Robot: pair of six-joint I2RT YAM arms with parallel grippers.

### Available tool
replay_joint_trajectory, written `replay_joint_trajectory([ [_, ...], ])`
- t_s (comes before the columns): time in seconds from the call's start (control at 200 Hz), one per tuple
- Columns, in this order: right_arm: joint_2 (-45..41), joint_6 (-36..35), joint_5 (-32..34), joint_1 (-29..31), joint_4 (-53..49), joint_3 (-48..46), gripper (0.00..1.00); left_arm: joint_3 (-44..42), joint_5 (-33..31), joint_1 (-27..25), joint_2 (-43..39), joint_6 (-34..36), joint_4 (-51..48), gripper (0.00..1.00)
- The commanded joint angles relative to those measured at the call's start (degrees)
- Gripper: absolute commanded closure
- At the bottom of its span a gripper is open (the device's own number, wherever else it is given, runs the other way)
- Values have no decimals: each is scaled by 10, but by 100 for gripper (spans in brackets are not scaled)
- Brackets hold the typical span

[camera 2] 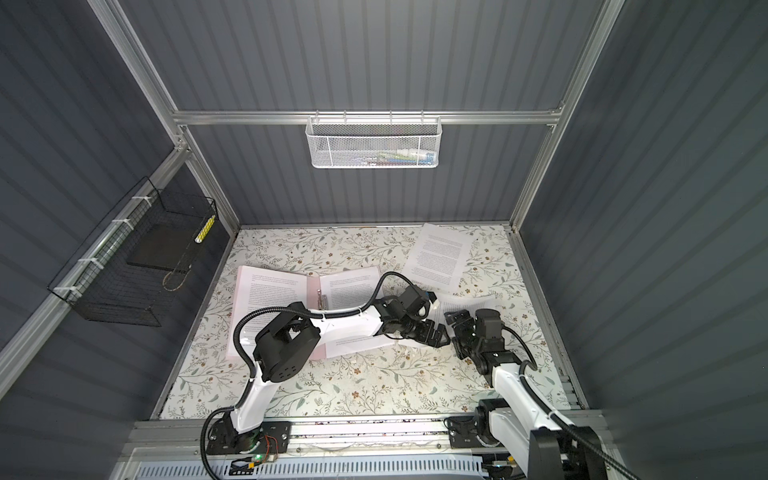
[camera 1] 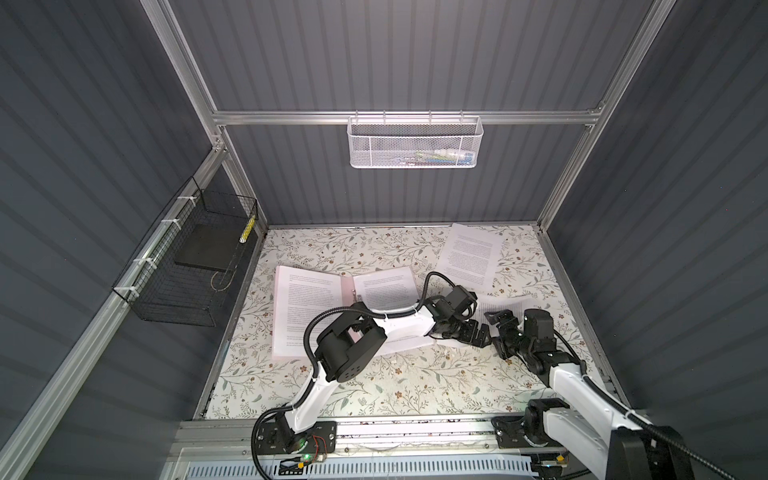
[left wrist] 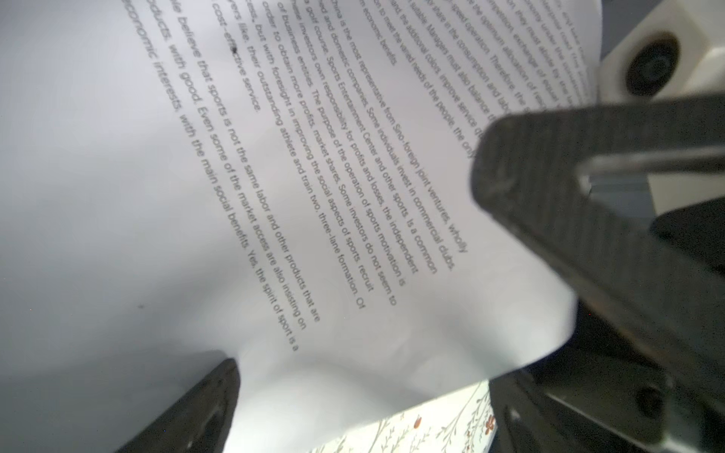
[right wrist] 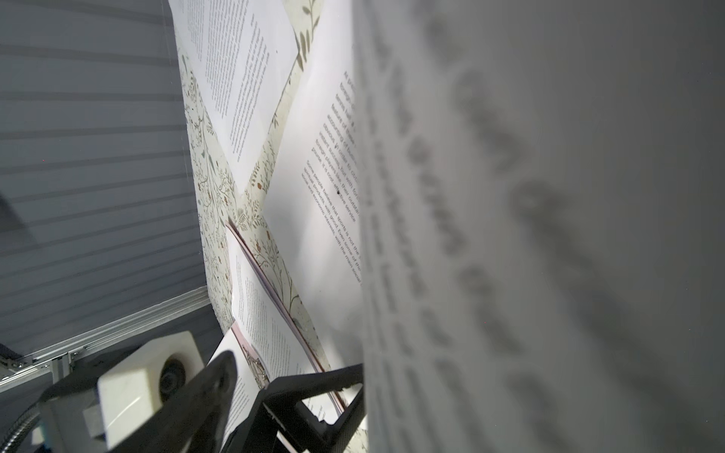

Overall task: Put the files into the folder
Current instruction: 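Grasp the raised sheet edge with the right gripper beside the left gripper, then lift the sheet upright over the folder with the right gripper while the left gripper withdraws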

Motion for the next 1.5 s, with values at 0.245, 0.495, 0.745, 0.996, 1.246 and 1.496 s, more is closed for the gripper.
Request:
replay_joint_trajectory([
  [0.245,-91,75,107,19,-33,-55,24,-35,10,1,63,-12,-66,0],
  [0.495,-43,96,138,42,15,-67,31,-35,17,1,64,-11,-67,0],
  [0.745,-59,139,213,80,37,-94,41,-34,28,1,60,-13,-63,0],
  [0.996,-40,162,240,102,55,-100,62,-29,35,1,60,-14,-64,0],
  [1.246,-113,115,246,107,-27,-84,100,15,53,1,32,7,-89,0],
  [1.496,-287,-35,246,107,-271,18,100,14,21,9,-99,44,-119,0],
])
